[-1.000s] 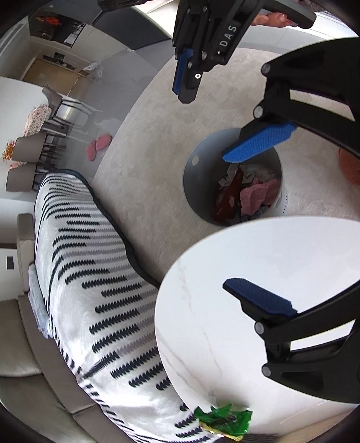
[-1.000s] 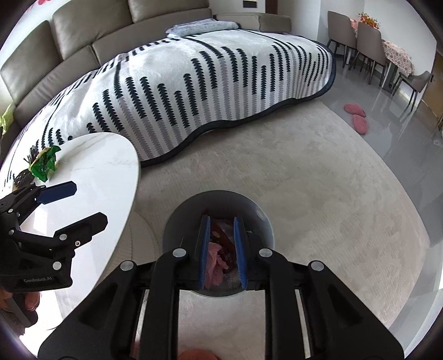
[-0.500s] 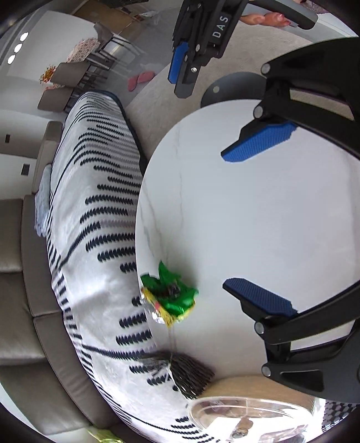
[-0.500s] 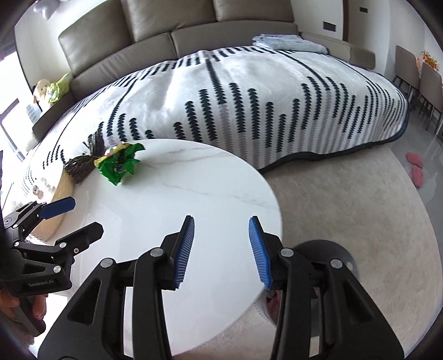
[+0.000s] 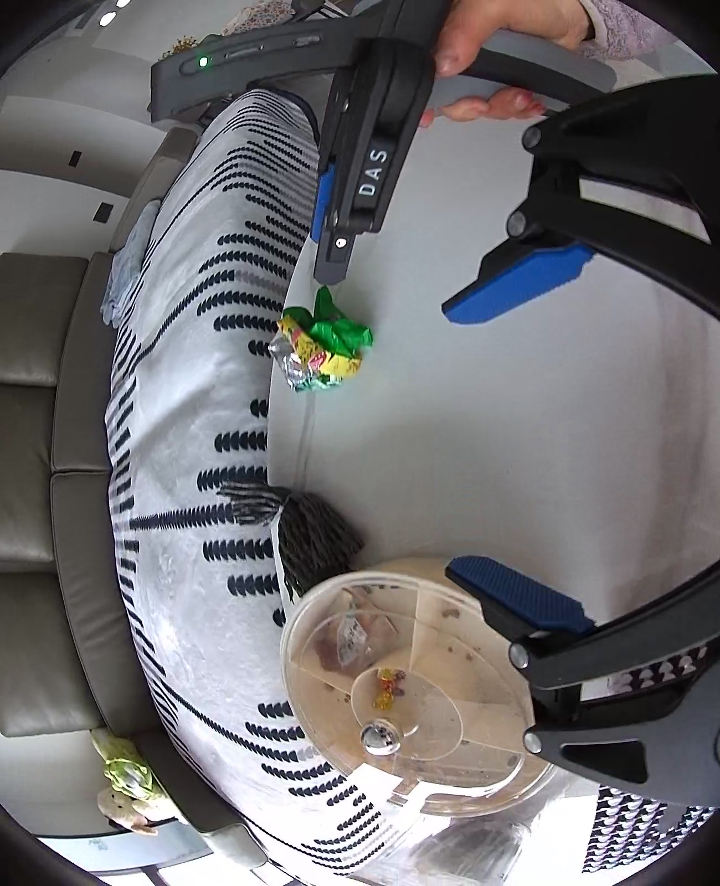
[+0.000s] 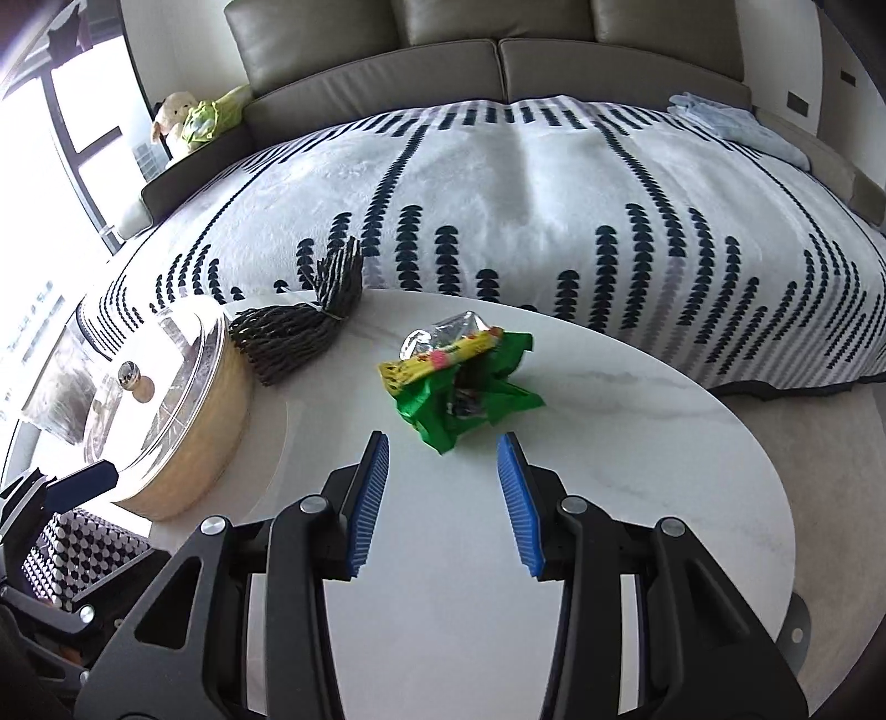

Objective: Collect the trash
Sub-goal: 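Move both tools back over the table toward the snack wrapper and mop head, then grasp the green snack wrapper with the right tool while the left tool grasps the grey mop head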

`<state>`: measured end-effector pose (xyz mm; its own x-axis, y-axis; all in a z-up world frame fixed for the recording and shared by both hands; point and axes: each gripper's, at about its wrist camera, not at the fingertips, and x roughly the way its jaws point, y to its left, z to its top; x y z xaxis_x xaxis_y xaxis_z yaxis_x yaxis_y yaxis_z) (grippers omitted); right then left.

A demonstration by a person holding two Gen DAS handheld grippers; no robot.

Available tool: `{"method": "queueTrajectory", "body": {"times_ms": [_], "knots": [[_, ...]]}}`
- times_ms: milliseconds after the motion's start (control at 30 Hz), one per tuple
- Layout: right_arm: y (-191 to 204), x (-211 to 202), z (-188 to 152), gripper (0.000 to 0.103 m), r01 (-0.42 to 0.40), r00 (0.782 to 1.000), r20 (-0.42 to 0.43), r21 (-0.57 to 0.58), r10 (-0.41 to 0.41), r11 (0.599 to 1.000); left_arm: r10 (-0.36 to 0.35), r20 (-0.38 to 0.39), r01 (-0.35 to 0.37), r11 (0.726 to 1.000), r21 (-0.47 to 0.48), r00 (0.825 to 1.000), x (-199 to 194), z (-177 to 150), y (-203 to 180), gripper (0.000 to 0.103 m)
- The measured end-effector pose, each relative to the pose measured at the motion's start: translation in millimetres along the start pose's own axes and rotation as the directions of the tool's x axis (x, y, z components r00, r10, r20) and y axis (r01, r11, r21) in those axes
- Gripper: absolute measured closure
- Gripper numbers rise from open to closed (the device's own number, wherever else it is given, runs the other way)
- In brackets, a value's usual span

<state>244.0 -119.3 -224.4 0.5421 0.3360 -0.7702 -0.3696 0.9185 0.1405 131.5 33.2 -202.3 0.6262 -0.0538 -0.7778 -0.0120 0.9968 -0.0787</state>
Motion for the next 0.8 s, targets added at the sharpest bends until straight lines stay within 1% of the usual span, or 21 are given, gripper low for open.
{"method": "queueTrajectory", "body": {"times_ms": [100,267,433,600,633,667,700,800], "knots": [[11,20,6,0.063,0.004,1.0,-0.019,-0.002,-0.004,1.0,0.009,0.002,-0.009,1.0,-0.027,1.0,-1,-1,15,0.017],[22,48,10,0.063,0.036,0.998,-0.045,0.003,-0.036,0.999,0.019,0.01,-0.018,0.999,-0.042,1.0,-2,-2,29,0.017],[22,68,13,0.064,0.064,0.996,-0.064,0.021,-0.063,0.998,0.024,0.017,-0.024,0.999,-0.032,1.0,3,4,34,0.017],[24,78,14,0.064,0.082,0.994,-0.073,0.027,-0.08,0.996,0.031,0.027,-0.031,1.0,0.0,0.999,11,19,37,0.017],[25,78,14,0.065,0.089,0.994,-0.069,0.021,-0.087,0.996,0.029,0.03,-0.029,1.0,0.002,0.999,14,24,39,0.017],[26,79,14,0.072,0.091,0.994,-0.068,0.015,-0.09,0.996,0.025,0.03,-0.025,1.0,0.004,0.999,16,30,40,0.017],[27,80,15,0.082,0.091,0.994,-0.068,0.009,-0.091,0.996,0.023,0.029,-0.023,1.0,0.009,0.999,20,36,41,0.017],[29,81,16,0.086,0.095,0.993,-0.067,-0.007,-0.095,0.995,0.035,0.028,-0.036,0.999,0.04,0.999,31,54,42,0.017]]}}
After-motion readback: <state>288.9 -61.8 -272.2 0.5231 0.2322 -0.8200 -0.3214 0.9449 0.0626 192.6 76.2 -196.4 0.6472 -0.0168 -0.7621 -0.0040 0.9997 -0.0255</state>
